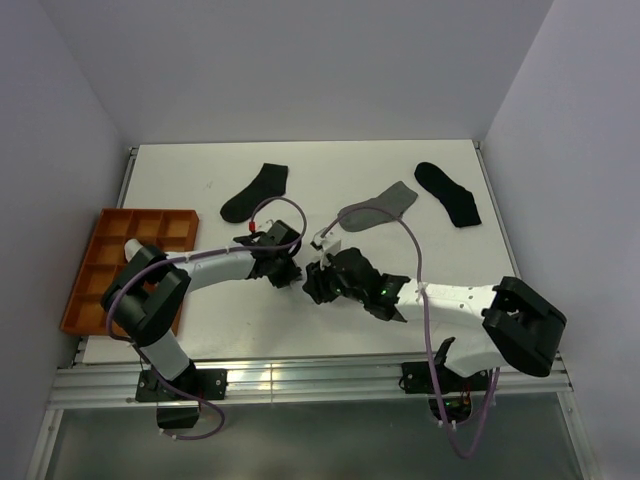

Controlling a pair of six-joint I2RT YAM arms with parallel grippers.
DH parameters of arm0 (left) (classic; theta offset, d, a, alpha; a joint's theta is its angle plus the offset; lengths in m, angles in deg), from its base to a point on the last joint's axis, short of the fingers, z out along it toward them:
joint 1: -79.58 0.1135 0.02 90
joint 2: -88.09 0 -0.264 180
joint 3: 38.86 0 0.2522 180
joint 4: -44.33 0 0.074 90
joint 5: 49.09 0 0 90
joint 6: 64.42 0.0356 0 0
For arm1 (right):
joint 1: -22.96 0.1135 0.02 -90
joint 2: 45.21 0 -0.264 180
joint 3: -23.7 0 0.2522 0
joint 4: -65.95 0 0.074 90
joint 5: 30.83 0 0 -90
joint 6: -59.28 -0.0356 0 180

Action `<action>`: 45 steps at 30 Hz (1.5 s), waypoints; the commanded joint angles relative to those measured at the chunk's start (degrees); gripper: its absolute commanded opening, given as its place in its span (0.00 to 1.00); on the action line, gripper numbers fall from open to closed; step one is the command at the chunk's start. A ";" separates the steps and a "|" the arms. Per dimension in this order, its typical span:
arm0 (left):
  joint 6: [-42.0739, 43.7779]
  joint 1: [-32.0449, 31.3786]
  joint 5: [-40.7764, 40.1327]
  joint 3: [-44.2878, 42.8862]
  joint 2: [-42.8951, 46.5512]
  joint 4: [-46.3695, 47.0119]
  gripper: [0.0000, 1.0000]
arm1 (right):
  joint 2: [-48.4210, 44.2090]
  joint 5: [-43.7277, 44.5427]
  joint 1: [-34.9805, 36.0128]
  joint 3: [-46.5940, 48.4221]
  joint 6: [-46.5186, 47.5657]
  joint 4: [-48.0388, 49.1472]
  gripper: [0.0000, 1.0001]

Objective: Roll the socks
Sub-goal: Roll the sock at the center of the board.

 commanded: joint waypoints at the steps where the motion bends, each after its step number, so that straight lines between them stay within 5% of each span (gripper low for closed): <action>1: 3.32 -0.45 -1.32 0.57 -2.54 -9.69 0.28 | 0.44 12.67 3.86 0.08 5.38 2.15 0.48; 12: 3.23 -0.45 0.09 1.62 -4.04 -8.38 0.28 | 12.12 20.23 13.62 6.23 9.43 0.22 0.47; 25: 4.90 2.44 1.76 6.36 -0.26 -6.36 0.30 | 28.56 32.80 15.74 14.22 7.41 -10.94 0.41; 30: 6.74 4.64 2.02 8.74 3.34 -5.48 0.31 | 30.67 32.11 14.95 15.64 6.71 -12.61 0.11; 32: 7.19 5.43 2.46 9.35 3.96 -4.69 0.34 | 30.41 30.27 14.68 15.46 7.06 -12.35 0.00; 45: 6.93 9.39 0.90 9.70 9.75 -0.12 0.73 | 20.57 -5.48 4.67 12.82 5.74 -12.61 0.00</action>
